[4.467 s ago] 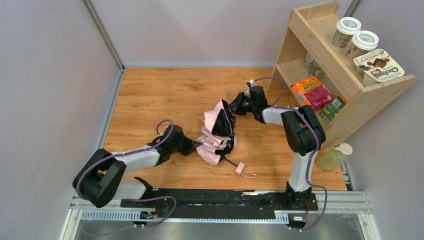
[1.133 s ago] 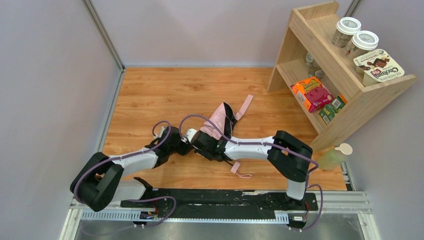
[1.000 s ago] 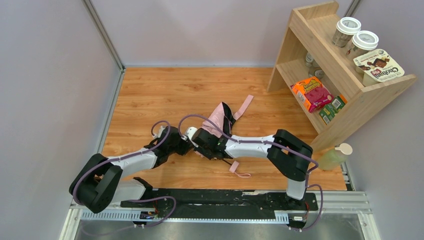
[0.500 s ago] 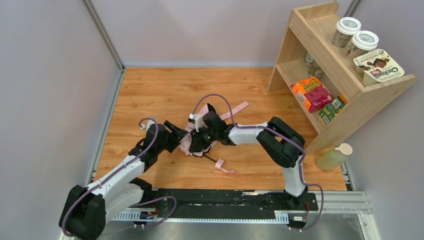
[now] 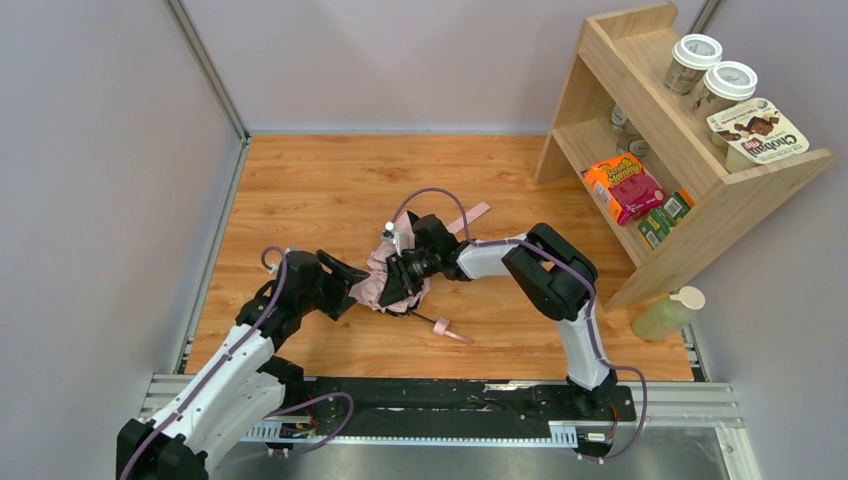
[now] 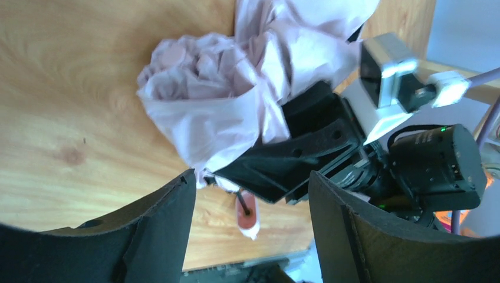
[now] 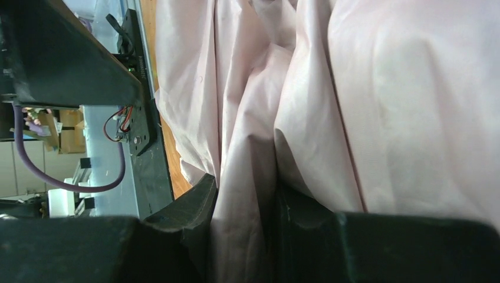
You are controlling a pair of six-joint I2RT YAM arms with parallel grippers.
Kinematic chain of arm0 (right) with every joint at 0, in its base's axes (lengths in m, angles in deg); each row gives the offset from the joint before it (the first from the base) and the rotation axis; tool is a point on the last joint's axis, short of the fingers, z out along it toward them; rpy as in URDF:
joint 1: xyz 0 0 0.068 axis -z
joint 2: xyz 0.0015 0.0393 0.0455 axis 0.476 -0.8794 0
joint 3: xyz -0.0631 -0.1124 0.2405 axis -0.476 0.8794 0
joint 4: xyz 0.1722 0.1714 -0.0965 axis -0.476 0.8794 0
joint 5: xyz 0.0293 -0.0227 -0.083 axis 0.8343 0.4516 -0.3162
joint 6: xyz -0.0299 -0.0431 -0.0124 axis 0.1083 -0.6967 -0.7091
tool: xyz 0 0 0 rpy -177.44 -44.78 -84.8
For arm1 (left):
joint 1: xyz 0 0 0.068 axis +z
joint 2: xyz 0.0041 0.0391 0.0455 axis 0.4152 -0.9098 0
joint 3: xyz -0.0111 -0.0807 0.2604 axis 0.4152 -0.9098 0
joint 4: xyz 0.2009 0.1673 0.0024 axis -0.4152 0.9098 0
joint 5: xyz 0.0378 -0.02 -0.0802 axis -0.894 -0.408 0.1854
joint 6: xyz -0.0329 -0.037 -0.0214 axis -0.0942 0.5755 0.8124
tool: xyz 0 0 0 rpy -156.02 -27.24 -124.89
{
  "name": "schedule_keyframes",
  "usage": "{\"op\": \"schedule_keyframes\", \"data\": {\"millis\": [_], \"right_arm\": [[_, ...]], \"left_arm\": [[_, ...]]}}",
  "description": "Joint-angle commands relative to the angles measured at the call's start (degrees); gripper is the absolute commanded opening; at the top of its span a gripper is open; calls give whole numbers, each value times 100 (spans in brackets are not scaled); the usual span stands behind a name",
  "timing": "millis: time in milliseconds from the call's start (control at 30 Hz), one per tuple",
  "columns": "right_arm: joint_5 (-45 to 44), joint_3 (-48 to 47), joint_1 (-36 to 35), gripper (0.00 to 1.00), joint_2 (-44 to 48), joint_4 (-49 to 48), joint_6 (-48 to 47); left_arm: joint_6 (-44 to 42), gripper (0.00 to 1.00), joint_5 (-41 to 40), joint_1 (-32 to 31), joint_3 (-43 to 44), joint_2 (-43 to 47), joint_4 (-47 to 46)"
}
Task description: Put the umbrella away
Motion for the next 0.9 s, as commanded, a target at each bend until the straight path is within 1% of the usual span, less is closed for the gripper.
{"op": "schedule_keyframes", "data": {"millis": [0, 33, 67, 167, 200, 267, 333, 433, 500, 567, 633, 733, 767, 800, 867], "right_arm": [[-558, 599, -39, 0, -942, 2126, 50], [-558, 581, -30, 0, -942, 2099, 58], [-541, 538, -39, 0, -951, 2108, 41], [-479, 511, -30, 0, -951, 2082, 23], [-470, 493, -30, 0, -951, 2082, 15], [-453, 458, -21, 0, -960, 2090, -12], [-409, 423, -30, 0, -943, 2108, -47], [-391, 397, -21, 0, -934, 2134, -65], [-356, 379, -21, 0, -907, 2152, -73], [-321, 388, -21, 0, -881, 2134, -73], [-268, 388, -21, 0, -881, 2117, -73], [-216, 353, -30, 0, -907, 2143, -126], [-198, 353, -30, 0, -899, 2134, -126], [-189, 344, -30, 0, -899, 2134, -126], [-180, 318, -47, 0, -890, 2169, -152]], "left_arm": [[1304, 76, 900, 33, -529, -93, -387], [1515, 76, 996, 33, -619, -137, -592], [1534, 76, 997, 33, -654, -268, -794], [1210, 76, 603, 7, -462, -515, -831], [1122, 76, 532, -2, -470, -663, -970], [1217, 77, 392, -54, -645, -857, -1410], [1253, 77, 251, -159, -935, -1077, -2129], [1289, 77, -13, -309, -1024, -1393, -2351], [1253, 77, -276, -379, -954, -1473, -1906], [1244, 77, -715, -406, -997, -1500, -1633], [1244, 76, -1032, -415, -1059, -1613, -1561], [1219, 72, -1033, -485, -989, -2035, -1569], [1218, 69, -1059, -520, -884, -2253, -1448], [1235, 68, -1173, -633, -875, -2377, -1403], [1384, 65, -1174, -670, -953, -2650, -1420]]}}
